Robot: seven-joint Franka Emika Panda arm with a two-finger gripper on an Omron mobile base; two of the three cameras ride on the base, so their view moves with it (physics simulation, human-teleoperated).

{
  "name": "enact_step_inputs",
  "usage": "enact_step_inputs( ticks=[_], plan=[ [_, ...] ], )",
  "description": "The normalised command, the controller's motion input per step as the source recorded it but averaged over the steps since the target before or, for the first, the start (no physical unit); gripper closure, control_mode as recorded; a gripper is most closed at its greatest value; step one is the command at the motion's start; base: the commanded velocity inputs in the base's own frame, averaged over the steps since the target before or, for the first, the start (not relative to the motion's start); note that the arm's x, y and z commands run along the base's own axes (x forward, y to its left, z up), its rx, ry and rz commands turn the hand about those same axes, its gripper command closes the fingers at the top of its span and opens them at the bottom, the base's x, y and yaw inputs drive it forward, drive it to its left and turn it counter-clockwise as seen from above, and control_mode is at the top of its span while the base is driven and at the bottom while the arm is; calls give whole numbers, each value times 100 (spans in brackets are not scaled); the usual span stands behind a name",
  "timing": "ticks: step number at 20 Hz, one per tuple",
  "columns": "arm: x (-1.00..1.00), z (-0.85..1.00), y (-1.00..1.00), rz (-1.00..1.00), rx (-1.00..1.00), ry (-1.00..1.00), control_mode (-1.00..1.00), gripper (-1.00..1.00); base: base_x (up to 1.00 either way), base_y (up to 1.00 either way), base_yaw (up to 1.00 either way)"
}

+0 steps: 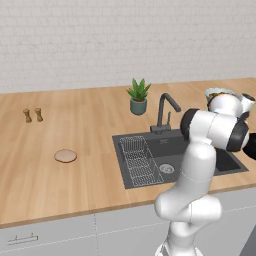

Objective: Pick the squash from the sink and place it in the bowl. Then pick the bowl and place it in the microwave. Then close the microwave door and press the start button.

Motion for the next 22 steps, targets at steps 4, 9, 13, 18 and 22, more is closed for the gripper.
enact_step_inputs(
  ticks=[4, 9, 13, 18, 22],
  plan=[
    [0, 100, -75, -3, 0, 0, -100, 100, 0, 0, 0],
    [-1, 29, -88, -7, 1, 0, -100, 100, 0, 0, 0],
    [-12, -8, -71, -12, 0, 0, -100, 100, 0, 0, 0],
    [-4, -25, -64, -9, 0, 0, -100, 100, 0, 0, 0],
    [-9, -61, -48, -2, -5, 0, -100, 100, 0, 0, 0]
  ],
)
